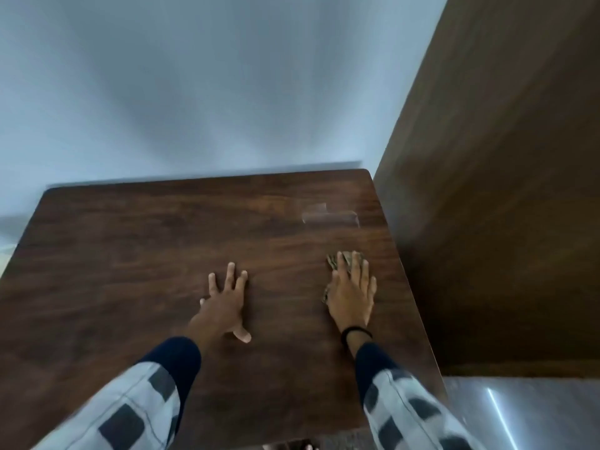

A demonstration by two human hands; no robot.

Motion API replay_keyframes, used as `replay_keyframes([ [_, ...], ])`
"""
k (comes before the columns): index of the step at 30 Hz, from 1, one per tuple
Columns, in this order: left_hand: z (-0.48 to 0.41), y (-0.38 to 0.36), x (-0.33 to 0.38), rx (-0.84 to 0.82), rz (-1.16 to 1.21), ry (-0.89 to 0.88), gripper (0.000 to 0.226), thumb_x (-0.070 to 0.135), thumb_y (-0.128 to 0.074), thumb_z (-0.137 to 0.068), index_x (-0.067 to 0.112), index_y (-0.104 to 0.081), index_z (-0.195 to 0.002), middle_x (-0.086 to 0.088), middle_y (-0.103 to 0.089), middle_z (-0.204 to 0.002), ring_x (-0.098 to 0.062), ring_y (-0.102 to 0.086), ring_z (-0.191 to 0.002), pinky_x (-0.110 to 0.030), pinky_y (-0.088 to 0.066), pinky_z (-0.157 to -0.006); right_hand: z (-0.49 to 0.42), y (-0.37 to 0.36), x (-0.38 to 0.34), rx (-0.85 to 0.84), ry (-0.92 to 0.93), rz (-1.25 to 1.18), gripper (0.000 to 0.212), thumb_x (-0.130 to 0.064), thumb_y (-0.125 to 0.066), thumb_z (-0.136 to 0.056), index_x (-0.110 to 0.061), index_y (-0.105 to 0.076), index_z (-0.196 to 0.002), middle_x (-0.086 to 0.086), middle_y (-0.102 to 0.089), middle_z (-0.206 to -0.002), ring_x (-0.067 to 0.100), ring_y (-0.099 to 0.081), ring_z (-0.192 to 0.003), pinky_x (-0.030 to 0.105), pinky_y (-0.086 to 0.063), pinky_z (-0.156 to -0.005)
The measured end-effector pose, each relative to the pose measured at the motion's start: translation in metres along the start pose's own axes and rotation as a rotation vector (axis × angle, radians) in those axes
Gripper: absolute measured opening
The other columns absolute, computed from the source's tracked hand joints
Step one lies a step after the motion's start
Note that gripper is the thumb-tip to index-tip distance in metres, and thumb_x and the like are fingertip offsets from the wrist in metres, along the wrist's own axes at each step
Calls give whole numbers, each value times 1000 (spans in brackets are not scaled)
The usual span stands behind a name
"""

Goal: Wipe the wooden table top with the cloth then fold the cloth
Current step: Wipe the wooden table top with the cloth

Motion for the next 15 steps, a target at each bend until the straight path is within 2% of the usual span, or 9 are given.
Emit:
replay_keyframes([
  [2,-3,1,1,-8,-3,13,153,42,-93,-57,24,26,-151,3,55,-141,-47,25,-142,-67,-23,-112,20,-5,-9,43,-70,-32,54,-32,-39,-107,-32,-29,-160,2,-17,-170,29,-13,-156,56,-19,-122],
  [3,-6,3,3,-21,-4,27,153,41,-93,-57,24,27,-151,3,58,-138,-48,25,-142,-68,-24,-111,30,-13,-21,31,-46,-39,54,-31,-44,-106,-31,-33,-159,4,-22,-169,32,-19,-155,57,-22,-120],
  [5,-8,5,9,-50,-11,58,154,38,-94,-57,24,29,-149,4,62,-133,-49,25,-142,-68,-26,-110,34,-28,-49,-9,75,-36,54,-30,-48,-104,-30,-37,-157,6,-27,-167,33,-25,-153,57,-24,-119],
  [7,-10,7,13,-66,-28,73,155,39,-94,-56,23,29,-149,3,64,-131,-51,24,-141,-68,-28,-109,3,-30,-71,-29,180,-24,54,-33,-38,-107,-34,-30,-159,1,-18,-170,28,-16,-156,53,-16,-123],
  [10,-7,6,12,-57,-46,63,154,41,-93,-57,20,28,-149,2,63,-131,-53,22,-141,-67,-30,-109,-52,-18,-67,-44,89,43,52,-33,-27,-110,-36,-20,-162,-2,-8,-171,25,-6,-157,51,-10,-124],
  [13,-7,6,11,-69,-53,54,153,41,-92,-58,19,30,-149,0,63,-132,-53,24,-140,-68,-29,-109,-50,-13,-61,24,-51,-26,53,-32,-31,-109,-34,-23,-161,-1,-10,-171,26,-6,-157,54,-13,-124],
  [15,-10,7,13,-91,-56,62,153,40,-92,-59,19,31,-148,-2,64,-131,-54,24,-139,-69,-28,-109,-24,-19,-74,44,-12,-27,53,-29,-40,-107,-30,-31,-160,3,-18,-170,30,-15,-156,56,-19,-122],
])
Point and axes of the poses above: each hand's wrist, its own z-axis away from the middle knuckle, its own y-axis out of the back of the hand, x = y × z, the point moved 3 cm from there along -z, towards the middle knuckle
